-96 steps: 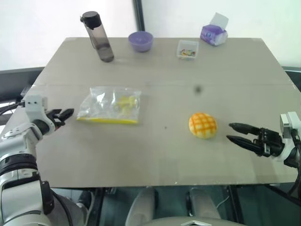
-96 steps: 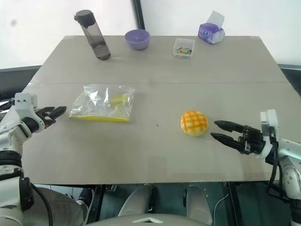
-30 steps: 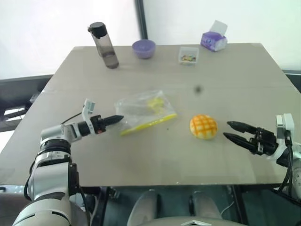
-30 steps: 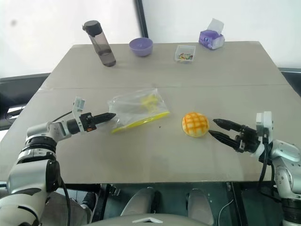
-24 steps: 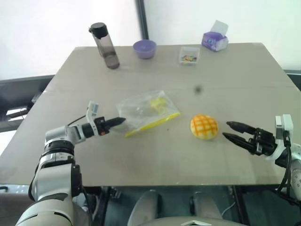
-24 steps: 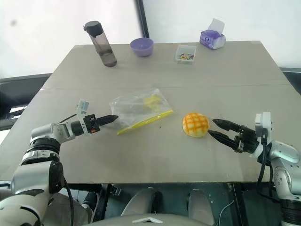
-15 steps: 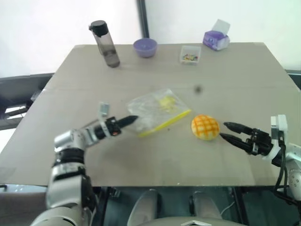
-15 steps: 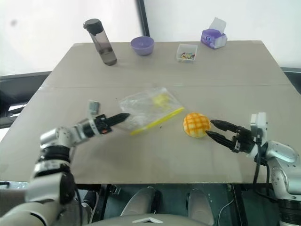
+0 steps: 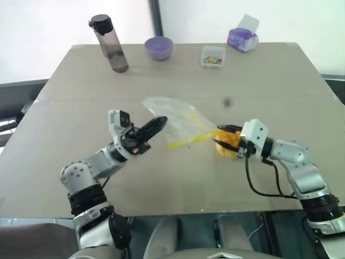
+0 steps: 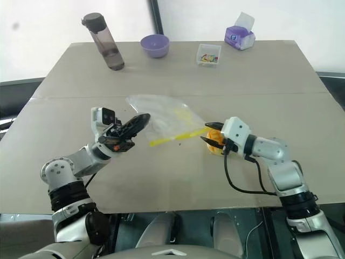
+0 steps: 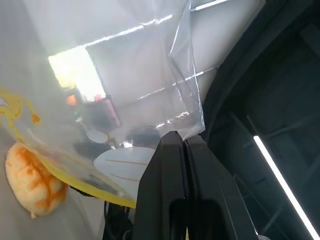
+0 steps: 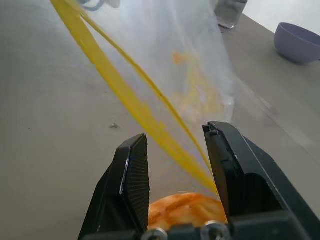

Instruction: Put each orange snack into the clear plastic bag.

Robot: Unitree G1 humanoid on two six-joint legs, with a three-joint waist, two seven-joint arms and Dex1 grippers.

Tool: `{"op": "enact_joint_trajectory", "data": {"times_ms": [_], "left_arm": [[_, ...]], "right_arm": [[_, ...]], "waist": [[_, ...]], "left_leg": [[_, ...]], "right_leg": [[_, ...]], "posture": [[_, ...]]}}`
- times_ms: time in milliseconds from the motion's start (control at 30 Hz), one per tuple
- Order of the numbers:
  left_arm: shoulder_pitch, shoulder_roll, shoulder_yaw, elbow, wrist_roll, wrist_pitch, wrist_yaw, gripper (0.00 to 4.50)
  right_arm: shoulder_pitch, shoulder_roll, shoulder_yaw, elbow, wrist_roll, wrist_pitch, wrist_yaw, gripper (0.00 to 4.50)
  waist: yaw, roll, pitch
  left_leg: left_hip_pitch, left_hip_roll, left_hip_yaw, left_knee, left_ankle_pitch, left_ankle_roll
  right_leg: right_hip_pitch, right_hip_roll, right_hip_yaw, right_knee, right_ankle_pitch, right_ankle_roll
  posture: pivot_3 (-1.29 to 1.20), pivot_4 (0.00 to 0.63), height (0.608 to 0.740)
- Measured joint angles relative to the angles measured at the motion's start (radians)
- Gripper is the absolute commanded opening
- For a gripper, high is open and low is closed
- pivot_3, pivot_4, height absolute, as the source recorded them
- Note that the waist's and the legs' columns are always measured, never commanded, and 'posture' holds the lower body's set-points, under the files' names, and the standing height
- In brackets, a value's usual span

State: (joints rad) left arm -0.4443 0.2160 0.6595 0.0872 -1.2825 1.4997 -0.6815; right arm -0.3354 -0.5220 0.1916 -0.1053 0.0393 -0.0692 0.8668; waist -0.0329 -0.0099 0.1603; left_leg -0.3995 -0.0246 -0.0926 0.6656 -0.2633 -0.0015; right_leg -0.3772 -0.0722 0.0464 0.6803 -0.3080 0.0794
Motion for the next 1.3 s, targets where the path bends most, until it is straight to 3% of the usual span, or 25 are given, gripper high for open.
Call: {"op": "enact_joint_trajectory", "data": {"times_ms": [267, 333, 433, 667, 767, 867, 967, 1033, 1167, 1300], "left_arm": [[0.074, 0.008, -0.036, -0.025, -0.139, -0.039, 0.129, 0.06], [0.083, 0.030, -0.047, -0.025, -0.170, -0.046, 0.142, 0.00], [0.099, 0.054, -0.070, -0.025, -0.194, -0.055, 0.144, 0.00], [0.117, 0.086, -0.126, -0.013, -0.224, -0.096, 0.146, 0.00], [0.143, 0.116, -0.177, -0.029, -0.166, -0.147, 0.114, 0.00], [0.178, 0.139, -0.232, -0.068, -0.082, -0.218, 0.033, 0.94], [0.183, 0.165, -0.249, -0.080, 0.015, -0.339, -0.012, 2.28], [0.182, 0.220, -0.262, -0.095, 0.050, -0.370, -0.059, 2.28], [0.039, 0.351, -0.217, -0.141, -0.071, -0.335, -0.150, 2.28], [-0.043, 0.352, -0.224, -0.194, -0.026, -0.423, -0.119, 2.28]], "right_arm": [[-0.101, 0.057, 0.027, 0.106, -0.079, -0.049, -0.068, 2.00], [-0.105, 0.061, 0.037, 0.120, -0.091, -0.060, -0.069, 1.37], [-0.105, 0.067, 0.039, 0.127, -0.100, -0.072, -0.072, 0.03], [-0.105, 0.078, 0.041, 0.127, -0.114, -0.093, -0.087, 0.03], [-0.102, 0.079, 0.041, 0.127, -0.116, -0.098, -0.092, 0.03], [-0.099, 0.079, 0.042, 0.127, -0.123, -0.106, -0.103, 0.00], [-0.123, 0.098, 0.035, 0.130, -0.138, -0.094, -0.149, 0.00], [-0.153, 0.105, 0.026, 0.142, -0.146, -0.086, -0.182, 0.00], [-0.235, 0.127, 0.012, 0.228, -0.181, -0.062, -0.255, 0.00], [-0.294, 0.128, 0.015, 0.279, -0.257, -0.027, -0.325, 0.00]], "waist": [[-0.006, 0.000, 0.000], [-0.005, 0.000, 0.000], [-0.005, 0.000, 0.000], [-0.005, 0.000, 0.000], [-0.007, 0.000, 0.000], [-0.007, 0.000, 0.000], [-0.008, 0.001, 0.000], [-0.008, 0.000, 0.001], [-0.003, -0.002, 0.004], [-0.005, -0.002, 0.004]], "left_leg": [[0.001, 0.000, 0.001, 0.000, 0.000, 0.000], [0.001, 0.000, 0.001, -0.001, 0.000, 0.000], [0.001, 0.000, 0.001, -0.001, 0.000, 0.000], [0.001, 0.000, 0.001, -0.001, 0.000, 0.000], [0.001, 0.000, 0.001, -0.001, 0.000, 0.000], [0.001, 0.000, 0.002, -0.002, 0.000, 0.000], [0.001, 0.000, 0.002, -0.002, 0.000, -0.001], [0.001, 0.000, 0.002, -0.002, 0.000, -0.001], [0.001, 0.000, 0.000, -0.002, 0.001, -0.002], [0.001, -0.001, 0.002, -0.003, 0.001, -0.002]], "right_leg": [[0.000, 0.000, 0.001, 0.000, 0.000, 0.000], [0.000, 0.000, 0.001, 0.000, 0.000, 0.000], [0.000, 0.000, 0.001, 0.000, 0.000, 0.000], [0.000, 0.000, 0.001, 0.000, 0.000, -0.001], [0.000, 0.000, 0.001, 0.000, 0.000, -0.001], [-0.001, 0.000, 0.001, -0.001, 0.000, -0.001], [-0.001, 0.001, 0.001, 0.000, 0.001, -0.002], [-0.001, 0.001, 0.001, 0.000, 0.001, -0.002], [-0.001, 0.001, 0.000, -0.001, 0.001, -0.003], [-0.001, 0.000, 0.001, -0.002, 0.001, -0.003]], "posture": [[0.00, 0.150, 0.740], [0.00, 0.150, 0.740], [0.00, 0.150, 0.740], [0.00, 0.150, 0.740], [0.00, 0.150, 0.740], [0.00, 0.150, 0.740], [0.00, 0.150, 0.740], [0.00, 0.150, 0.740], [0.00, 0.150, 0.740], [0.00, 0.150, 0.740]]}}
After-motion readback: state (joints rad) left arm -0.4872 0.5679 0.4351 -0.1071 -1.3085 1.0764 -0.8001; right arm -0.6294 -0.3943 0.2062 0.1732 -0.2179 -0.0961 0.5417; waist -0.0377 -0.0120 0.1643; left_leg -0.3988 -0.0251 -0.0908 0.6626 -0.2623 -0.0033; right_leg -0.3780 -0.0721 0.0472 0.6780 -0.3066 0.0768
